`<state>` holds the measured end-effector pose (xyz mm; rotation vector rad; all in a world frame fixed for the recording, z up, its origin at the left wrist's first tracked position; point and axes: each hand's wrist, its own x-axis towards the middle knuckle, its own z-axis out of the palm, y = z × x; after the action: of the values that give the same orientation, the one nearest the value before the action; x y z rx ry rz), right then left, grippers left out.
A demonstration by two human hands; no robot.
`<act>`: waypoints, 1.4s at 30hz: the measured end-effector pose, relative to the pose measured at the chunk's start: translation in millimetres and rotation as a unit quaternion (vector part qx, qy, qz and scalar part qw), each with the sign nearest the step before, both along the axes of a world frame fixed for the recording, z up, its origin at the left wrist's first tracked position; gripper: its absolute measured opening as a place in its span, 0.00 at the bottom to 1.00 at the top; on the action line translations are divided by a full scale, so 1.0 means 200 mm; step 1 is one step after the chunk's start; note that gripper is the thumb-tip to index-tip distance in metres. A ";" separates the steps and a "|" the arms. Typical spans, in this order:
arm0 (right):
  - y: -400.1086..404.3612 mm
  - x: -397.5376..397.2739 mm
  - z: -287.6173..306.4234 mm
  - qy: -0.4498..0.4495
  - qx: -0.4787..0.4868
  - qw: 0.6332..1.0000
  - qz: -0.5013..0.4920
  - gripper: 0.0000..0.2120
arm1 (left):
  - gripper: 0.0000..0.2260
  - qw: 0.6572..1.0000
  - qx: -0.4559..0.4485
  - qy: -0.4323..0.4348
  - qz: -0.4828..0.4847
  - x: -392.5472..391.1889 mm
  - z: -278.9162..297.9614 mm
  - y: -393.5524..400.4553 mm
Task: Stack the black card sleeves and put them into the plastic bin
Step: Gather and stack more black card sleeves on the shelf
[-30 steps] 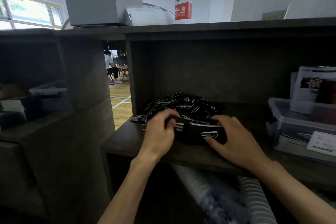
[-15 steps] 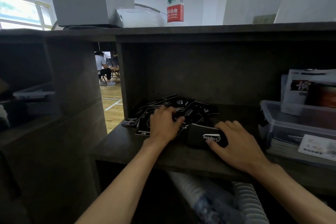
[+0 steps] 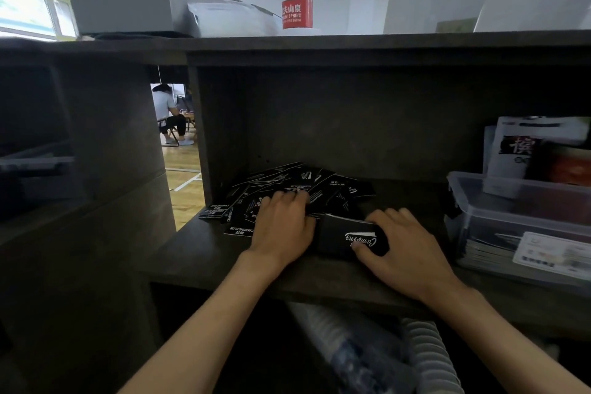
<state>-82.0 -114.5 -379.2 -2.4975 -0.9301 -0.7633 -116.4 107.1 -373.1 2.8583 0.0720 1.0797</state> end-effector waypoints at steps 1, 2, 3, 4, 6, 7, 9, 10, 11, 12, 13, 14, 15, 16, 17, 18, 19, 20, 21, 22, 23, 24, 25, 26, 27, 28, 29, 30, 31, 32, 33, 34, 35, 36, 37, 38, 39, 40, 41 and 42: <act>0.00 0.00 0.00 0.001 0.001 1.000 -0.001 0.17 | 0.14 0.999 -0.002 0.024 -0.031 0.02 0.01 0.00; 0.00 0.00 0.00 0.003 0.003 1.000 -0.001 0.17 | 0.16 0.997 0.002 0.057 -0.050 0.03 0.02 0.00; 0.00 -0.01 0.00 0.004 0.004 1.000 -0.001 0.17 | 0.18 0.995 0.011 0.086 -0.056 0.03 0.03 0.00; 0.00 -0.01 0.00 0.004 0.005 1.000 0.000 0.17 | 0.18 0.994 0.022 0.095 -0.054 0.04 0.03 0.01; 0.00 -0.01 0.00 0.003 0.007 1.000 0.001 0.17 | 0.18 0.995 0.048 0.067 -0.048 0.02 0.01 0.03; 0.00 -0.01 0.00 0.003 0.007 1.000 0.000 0.17 | 0.17 0.996 0.062 0.054 -0.046 0.01 0.01 0.04; 0.00 -0.01 0.01 0.003 0.006 1.000 -0.002 0.17 | 0.14 0.994 0.087 0.037 -0.048 -0.03 0.00 0.04; 0.00 -0.02 0.01 0.003 0.007 1.000 -0.002 0.17 | 0.12 0.995 0.089 0.017 -0.051 -0.05 0.00 0.04; 0.00 -0.02 0.01 0.002 0.008 1.000 -0.003 0.18 | 0.10 0.995 0.080 -0.016 -0.056 -0.08 0.01 0.04; -0.01 -0.02 0.01 0.003 0.009 1.000 -0.003 0.18 | 0.07 0.994 0.059 -0.063 -0.061 -0.11 0.03 0.03; -0.01 -0.02 0.01 0.003 0.009 1.000 -0.002 0.19 | 0.05 0.990 0.028 -0.120 -0.063 -0.13 0.04 0.02; -0.01 -0.02 0.01 0.004 0.008 1.000 -0.002 0.20 | 0.05 0.981 -0.012 -0.182 -0.064 -0.15 0.06 0.02; -0.01 -0.02 0.01 0.005 0.006 1.000 -0.002 0.20 | 0.07 0.966 -0.063 -0.240 -0.067 -0.17 0.08 0.02; -0.01 -0.02 0.01 0.007 0.006 1.000 -0.001 0.21 | 0.09 0.949 -0.134 -0.271 -0.085 -0.19 0.09 0.01; -0.01 -0.03 0.01 0.008 0.006 1.000 -0.001 0.20 | 0.12 0.929 -0.217 -0.278 -0.117 -0.19 0.10 0.01; -0.01 -0.03 0.02 0.010 0.006 1.000 0.000 0.20 | 0.15 0.906 -0.297 -0.260 -0.152 -0.20 0.10 0.01; -0.01 -0.03 0.02 0.012 0.006 1.000 0.000 0.20 | 0.20 0.885 -0.362 -0.228 -0.184 -0.19 0.09 0.00; -0.02 -0.04 0.01 0.014 0.007 1.000 -0.001 0.20 | 0.26 0.867 -0.410 -0.188 -0.210 -0.19 0.07 -0.01; -0.02 -0.04 0.01 0.016 0.007 1.000 -0.001 0.20 | 0.31 0.852 -0.446 -0.147 -0.230 -0.19 0.05 -0.01; -0.02 -0.04 0.01 0.018 0.010 1.000 -0.001 0.21 | 0.33 0.843 -0.468 -0.110 -0.243 -0.18 0.03 -0.01; -0.01 -0.03 0.01 0.021 0.014 1.000 -0.001 0.23 | 0.32 0.838 -0.478 -0.077 -0.251 -0.16 0.02 0.00; -0.01 -0.03 0.01 0.026 0.020 0.999 0.002 0.25 | 0.28 0.836 -0.480 -0.049 -0.259 -0.15 0.02 0.00; -0.01 -0.03 0.01 0.032 0.026 0.999 0.006 0.29 | 0.24 0.836 -0.479 -0.025 -0.266 -0.15 0.02 0.01; -0.01 -0.02 0.01 0.036 0.029 0.999 0.011 0.32 | 0.20 0.844 -0.466 -0.005 -0.266 -0.14 0.03 0.01; -0.01 -0.02 0.00 0.039 0.026 0.999 0.018 0.34 | 0.16 0.861 -0.438 0.008 -0.259 -0.13 0.03 0.02; -0.01 -0.02 0.00 0.039 0.020 0.999 0.023 0.34 | 0.12 0.886 -0.392 0.018 -0.245 -0.13 0.03 0.02; -0.01 -0.02 0.00 0.037 0.016 0.999 0.026 0.33 | 0.10 0.911 -0.339 0.027 -0.233 -0.13 0.02 0.02; -0.01 -0.02 0.00 0.033 0.015 0.999 0.026 0.31 | 0.11 0.931 -0.290 0.036 -0.218 -0.13 0.01 0.01; -0.01 -0.02 0.00 0.029 0.016 0.999 0.023 0.29 | 0.12 0.944 -0.255 0.045 -0.207 -0.13 -0.01 0.01; 0.00 -0.02 0.00 0.024 0.016 0.999 0.019 0.28 | 0.13 0.951 -0.231 0.057 -0.196 -0.13 -0.01 0.00; 0.00 -0.02 0.01 0.019 0.015 1.000 0.016 0.27 | 0.15 0.957 -0.216 0.069 -0.183 -0.13 -0.01 -0.01; 0.00 -0.03 0.01 0.017 0.011 1.000 0.015 0.26 | 0.19 0.961 -0.206 0.077 -0.168 -0.14 -0.01 -0.02; 0.00 -0.03 0.02 0.017 0.009 1.000 0.016 0.24 | 0.23 0.964 -0.203 0.073 -0.154 -0.14 -0.01 -0.03; 0.00 -0.04 0.02 0.019 0.006 1.000 0.019 0.23 | 0.26 0.967 -0.208 0.055 -0.138 -0.15 0.00 -0.04; 0.01 -0.05 0.03 0.020 0.005 1.000 0.022 0.22 | 0.27 0.965 -0.229 0.025 -0.126 -0.16 0.00 -0.05; 0.02 -0.06 0.04 0.018 0.004 0.999 0.026 0.21 | 0.27 0.956 -0.268 -0.009 -0.119 -0.16 0.01 -0.07; 0.05 -0.07 0.05 0.014 0.004 0.999 0.028 0.20 | 0.26 0.941 -0.317 -0.039 -0.115 -0.17 0.01 -0.08; 0.08 -0.09 0.05 0.008 0.007 0.999 0.030 0.20 | 0.24 0.924 -0.361 -0.058 -0.107 -0.17 0.02 -0.09; 0.12 -0.10 0.05 0.004 0.014 0.999 0.034 0.21 | 0.22 0.914 -0.389 -0.068 -0.095 -0.17 0.02 -0.08; 0.16 -0.12 0.05 0.001 0.018 0.999 0.041 0.21 | 0.21 0.911 -0.398 -0.070 -0.081 -0.17 0.02 -0.05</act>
<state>-105.4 -83.3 -369.0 -2.4117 -1.0027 -0.7441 -151.0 96.4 -368.7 2.0152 0.2073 0.9303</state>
